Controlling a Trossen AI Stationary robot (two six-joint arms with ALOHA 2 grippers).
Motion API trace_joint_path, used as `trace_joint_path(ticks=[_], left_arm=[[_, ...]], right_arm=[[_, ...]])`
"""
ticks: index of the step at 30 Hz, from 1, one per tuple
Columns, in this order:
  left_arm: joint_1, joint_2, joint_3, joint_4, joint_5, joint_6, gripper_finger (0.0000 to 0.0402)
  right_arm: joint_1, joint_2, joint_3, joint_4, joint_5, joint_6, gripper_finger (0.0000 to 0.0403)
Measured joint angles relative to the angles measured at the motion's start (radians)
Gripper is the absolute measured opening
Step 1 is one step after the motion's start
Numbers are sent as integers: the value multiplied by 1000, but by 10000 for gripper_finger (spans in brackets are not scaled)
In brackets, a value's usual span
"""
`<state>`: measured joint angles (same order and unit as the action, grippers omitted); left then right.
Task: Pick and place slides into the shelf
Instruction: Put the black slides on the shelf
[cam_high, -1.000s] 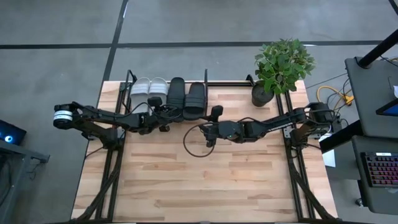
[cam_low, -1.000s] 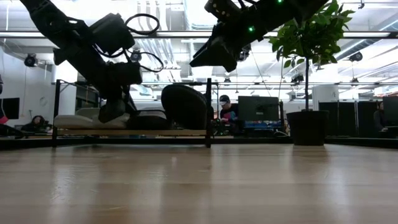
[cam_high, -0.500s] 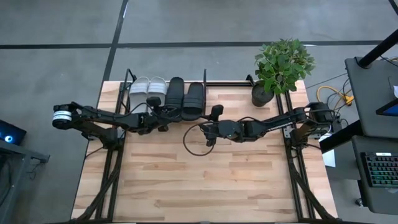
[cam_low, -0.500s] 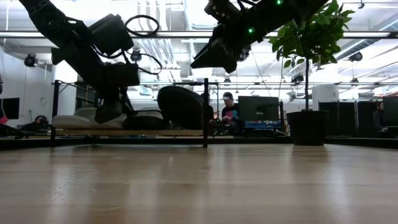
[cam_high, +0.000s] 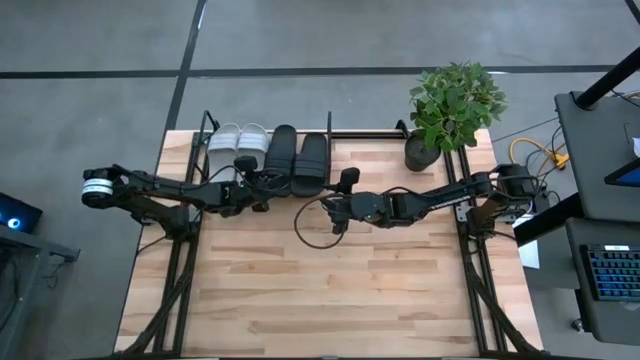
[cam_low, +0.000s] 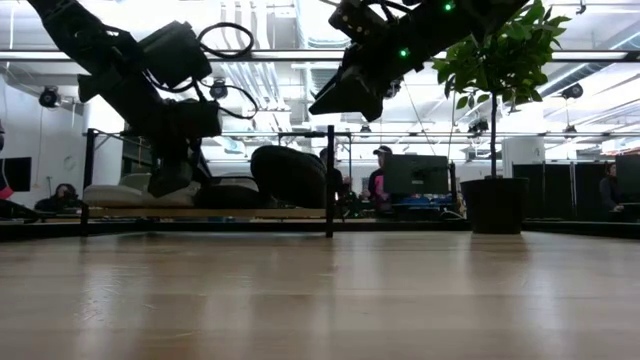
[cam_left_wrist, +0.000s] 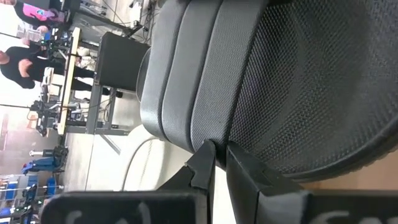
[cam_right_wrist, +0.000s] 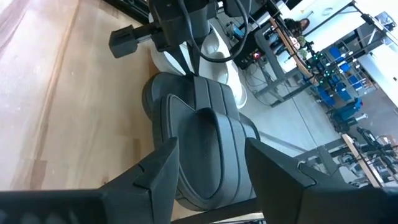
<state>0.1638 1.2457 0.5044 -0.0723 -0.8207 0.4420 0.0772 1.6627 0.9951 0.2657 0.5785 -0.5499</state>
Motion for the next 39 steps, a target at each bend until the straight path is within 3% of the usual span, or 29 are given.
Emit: trace_joint_path(ticks=[16, 29, 33, 39], left_arm=[[2, -67, 0, -60, -4, 9, 12], [9, -40, -4, -25, 28, -26, 17], [8, -38, -4, -28, 45, -44, 45], [9, -46, 5, -38, 139, -43, 126]], right_arm=[[0, 0, -1, -14, 0, 11, 176], [-2, 0, -1, -23, 0, 18, 168], [-2, 0, -1, -23, 0, 18, 166], [-2, 0, -1, -23, 0, 18, 165]])
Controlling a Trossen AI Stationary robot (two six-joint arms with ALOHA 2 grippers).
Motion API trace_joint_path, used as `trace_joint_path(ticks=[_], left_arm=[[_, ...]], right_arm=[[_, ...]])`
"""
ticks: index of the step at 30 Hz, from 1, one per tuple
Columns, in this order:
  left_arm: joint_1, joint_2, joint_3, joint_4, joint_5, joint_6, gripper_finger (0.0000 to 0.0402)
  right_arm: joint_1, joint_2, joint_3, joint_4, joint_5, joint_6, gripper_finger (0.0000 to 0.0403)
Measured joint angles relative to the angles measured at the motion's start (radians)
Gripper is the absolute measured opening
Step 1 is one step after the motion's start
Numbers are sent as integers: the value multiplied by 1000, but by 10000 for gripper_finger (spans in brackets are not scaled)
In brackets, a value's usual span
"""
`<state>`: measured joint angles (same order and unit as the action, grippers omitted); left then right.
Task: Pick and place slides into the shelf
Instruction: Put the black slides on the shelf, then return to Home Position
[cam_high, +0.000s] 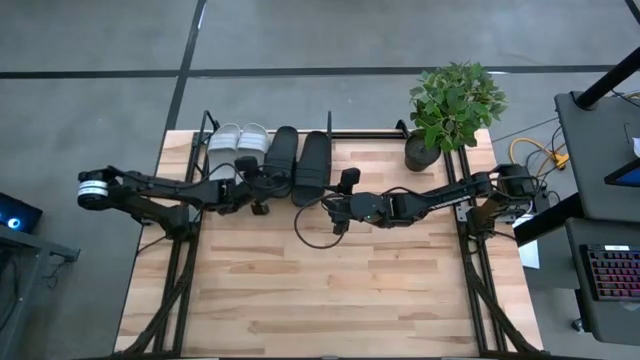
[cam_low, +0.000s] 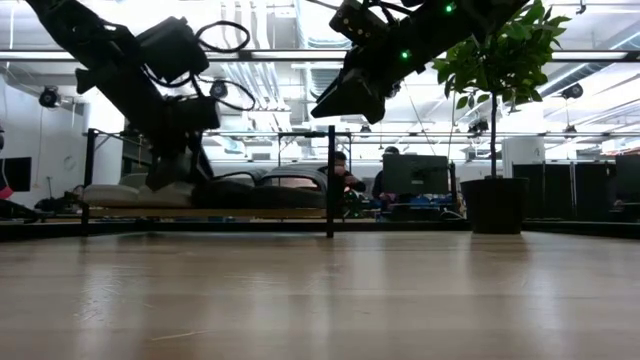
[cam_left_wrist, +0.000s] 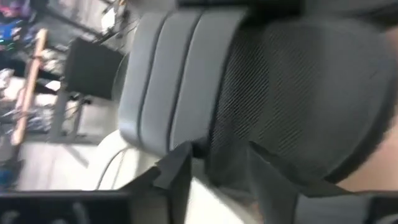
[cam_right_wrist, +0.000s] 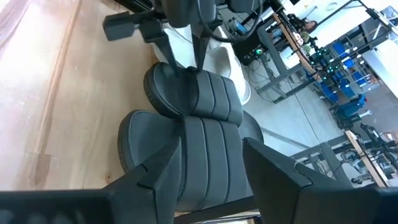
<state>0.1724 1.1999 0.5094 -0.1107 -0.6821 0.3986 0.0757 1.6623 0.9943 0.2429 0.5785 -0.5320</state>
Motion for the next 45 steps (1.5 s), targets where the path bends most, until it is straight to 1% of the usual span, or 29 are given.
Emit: trace_joint_path(ticks=[3, 6, 10, 12, 14, 17, 20, 22, 23, 25, 27, 30, 31, 34, 36, 42, 43, 45], left_arm=[[-1, -9, 10, -4, 59, -1, 167], [-2, -25, 17, -6, 84, -1, 198], [-3, -76, 18, -6, 101, -16, 218], [-3, -113, 18, -5, 152, -40, 221], [-3, -161, 18, -4, 251, -70, 221], [-3, -231, 16, 36, 452, -131, 221], [-3, -291, 4, 154, 696, -179, 216], [-4, -316, -12, 262, 796, -207, 199], [-5, -321, -20, 321, 818, -210, 186], [-5, -328, -27, 399, 832, -205, 149], [-4, -332, -27, 454, 830, -201, 103], [-4, -339, -21, 489, 798, -199, 26], [-4, -347, -21, 489, 784, -199, 14], [-4, -384, -25, 479, 746, -179, 12], [-4, -417, -27, 443, 729, -180, 10], [-17, -552, -30, 309, 725, -185, 1], [-25, -575, -34, 288, 710, -198, 1], [-58, -612, -56, 284, 647, -229, 1]], right_arm=[[0, 0, 0, 0, 0, 0, 161], [0, 0, 0, 0, 0, 0, 158], [0, 0, 0, 0, 14, -3, 155], [0, -1, 0, 0, 22, -2, 155], [0, -4, 0, 2, 24, 1, 155], [-3, -15, 0, 6, 24, 24, 153], [-7, -31, 0, -6, 23, 64, 147], [-7, -41, 0, -7, 23, 85, 140], [-7, -50, 0, -15, 24, 92, 137], [-7, -67, -1, -20, 25, 102, 129], [-9, -90, -1, -43, 25, 113, 120], [-10, -118, -1, -100, 25, 151, 108], [-10, -125, -1, -123, 25, 165, 105], [-10, -142, -2, -187, 25, 204, 96], [-11, -150, -2, -210, 25, 223, 91], [-11, -151, -5, -218, 25, 236, 78], [-11, -151, -7, -218, 25, 237, 77], [-11, -151, -10, -220, 24, 236, 74]])
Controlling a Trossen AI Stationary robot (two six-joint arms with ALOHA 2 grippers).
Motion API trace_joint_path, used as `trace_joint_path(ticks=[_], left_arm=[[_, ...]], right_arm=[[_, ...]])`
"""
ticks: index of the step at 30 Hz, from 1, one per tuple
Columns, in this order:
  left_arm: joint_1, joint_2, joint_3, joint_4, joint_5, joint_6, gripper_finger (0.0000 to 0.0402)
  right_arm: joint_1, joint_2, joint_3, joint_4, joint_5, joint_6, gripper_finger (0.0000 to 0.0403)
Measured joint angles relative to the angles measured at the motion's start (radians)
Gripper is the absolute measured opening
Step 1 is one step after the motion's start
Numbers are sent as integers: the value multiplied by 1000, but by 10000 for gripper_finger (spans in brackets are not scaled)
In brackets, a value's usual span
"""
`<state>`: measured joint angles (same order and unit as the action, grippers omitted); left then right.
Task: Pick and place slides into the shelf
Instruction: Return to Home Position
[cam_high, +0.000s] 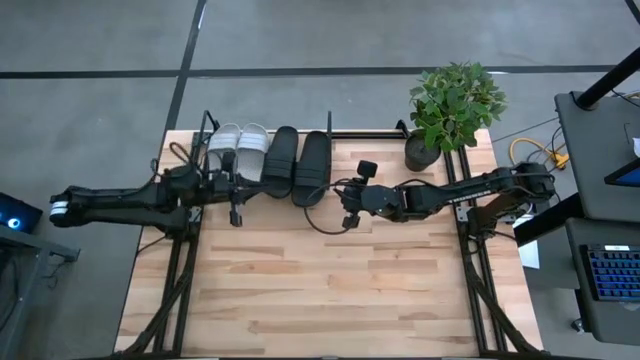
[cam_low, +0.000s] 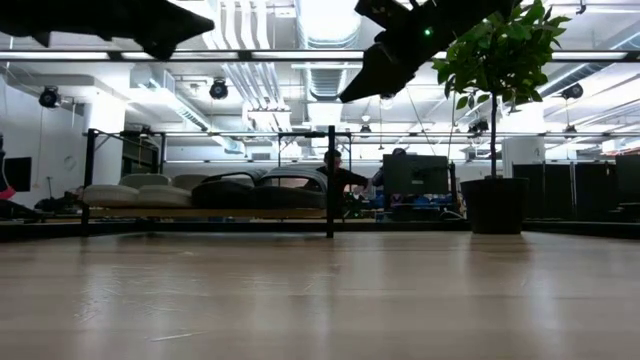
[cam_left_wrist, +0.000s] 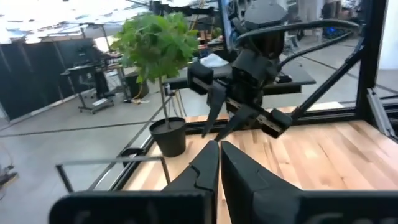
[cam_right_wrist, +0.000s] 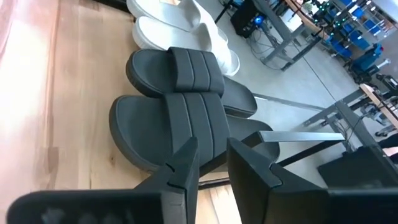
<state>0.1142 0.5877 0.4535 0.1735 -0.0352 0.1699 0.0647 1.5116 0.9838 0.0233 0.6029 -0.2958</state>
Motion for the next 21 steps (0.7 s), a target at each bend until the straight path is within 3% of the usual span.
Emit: trace_joint_path(ticks=[5, 9, 13, 17, 21], left_arm=[[-148, -64, -98, 1, -213, 21, 0], [-256, -135, -170, -5, -312, 34, 0], [-310, -296, -206, -52, -330, 80, 0], [-318, -479, -188, -259, -325, 52, 0], [-319, -568, -178, -302, -234, 40, 0]], right_arm=[[-1, 0, -6, 1, 0, -3, 73], [-2, 0, -9, 2, 0, -7, 78], [-2, 0, -12, 1, 0, -8, 79], [-2, 0, -12, -7, 0, -5, 73], [-3, 0, -12, -7, 0, -3, 69]])
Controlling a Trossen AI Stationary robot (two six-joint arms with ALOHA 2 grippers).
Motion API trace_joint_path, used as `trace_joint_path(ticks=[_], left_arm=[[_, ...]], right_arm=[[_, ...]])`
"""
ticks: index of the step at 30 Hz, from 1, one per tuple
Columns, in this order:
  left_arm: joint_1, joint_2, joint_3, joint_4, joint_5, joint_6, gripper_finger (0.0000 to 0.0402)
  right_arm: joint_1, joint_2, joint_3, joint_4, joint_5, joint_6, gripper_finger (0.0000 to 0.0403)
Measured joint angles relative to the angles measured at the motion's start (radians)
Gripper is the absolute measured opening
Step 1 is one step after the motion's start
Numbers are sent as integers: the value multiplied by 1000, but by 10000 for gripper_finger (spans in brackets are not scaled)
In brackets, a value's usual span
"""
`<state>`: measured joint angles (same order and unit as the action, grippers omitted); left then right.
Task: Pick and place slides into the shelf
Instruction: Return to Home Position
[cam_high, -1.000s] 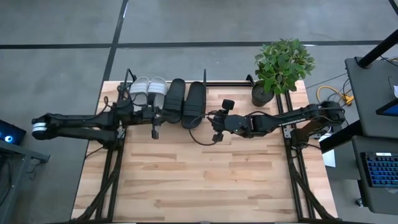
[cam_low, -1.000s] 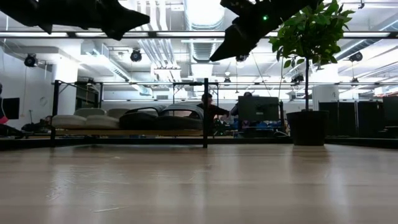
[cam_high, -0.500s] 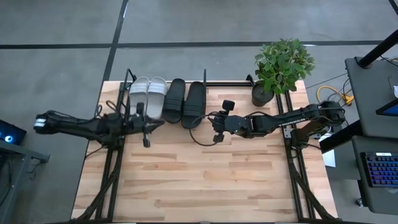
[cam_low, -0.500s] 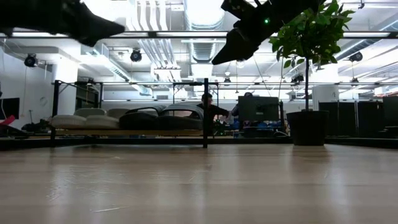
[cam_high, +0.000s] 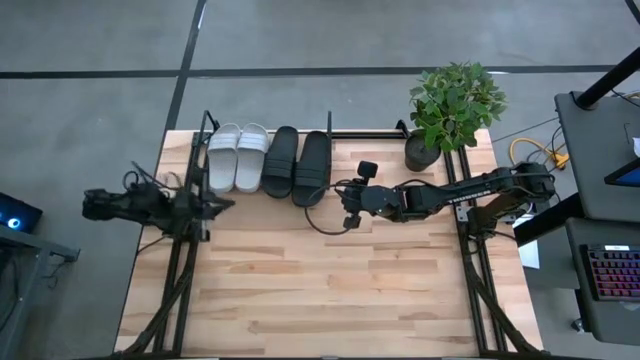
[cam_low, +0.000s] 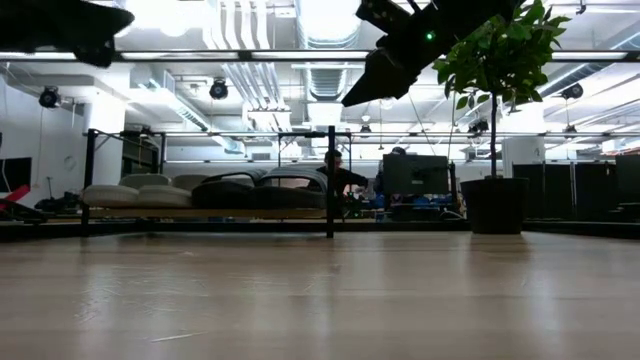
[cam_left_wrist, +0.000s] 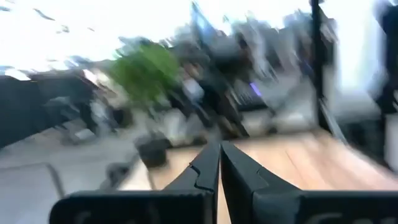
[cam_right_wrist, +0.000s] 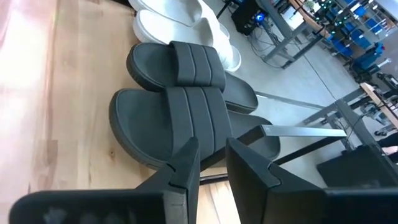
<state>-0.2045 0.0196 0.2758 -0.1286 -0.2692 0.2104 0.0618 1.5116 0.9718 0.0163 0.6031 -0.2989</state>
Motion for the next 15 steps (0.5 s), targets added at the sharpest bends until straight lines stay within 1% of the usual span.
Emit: trace_joint_path(ticks=[1, 4, 8, 13, 15], left_arm=[[0, 13, -1, -37, 26, 6, 0], [0, 22, 24, -28, 79, 12, 0], [0, 8, -9, -66, 80, 5, 0], [0, 9, -55, -46, 81, -22, 0], [0, 8, -84, -12, 81, -32, 0]], right_arm=[[0, 0, 0, 2, -1, 0, 69], [-2, 0, 0, 3, -7, 0, 70], [-4, 0, 0, 1, -7, 2, 75], [-4, 0, -2, -6, -7, 4, 76], [-4, 0, -2, -6, -7, 3, 72]])
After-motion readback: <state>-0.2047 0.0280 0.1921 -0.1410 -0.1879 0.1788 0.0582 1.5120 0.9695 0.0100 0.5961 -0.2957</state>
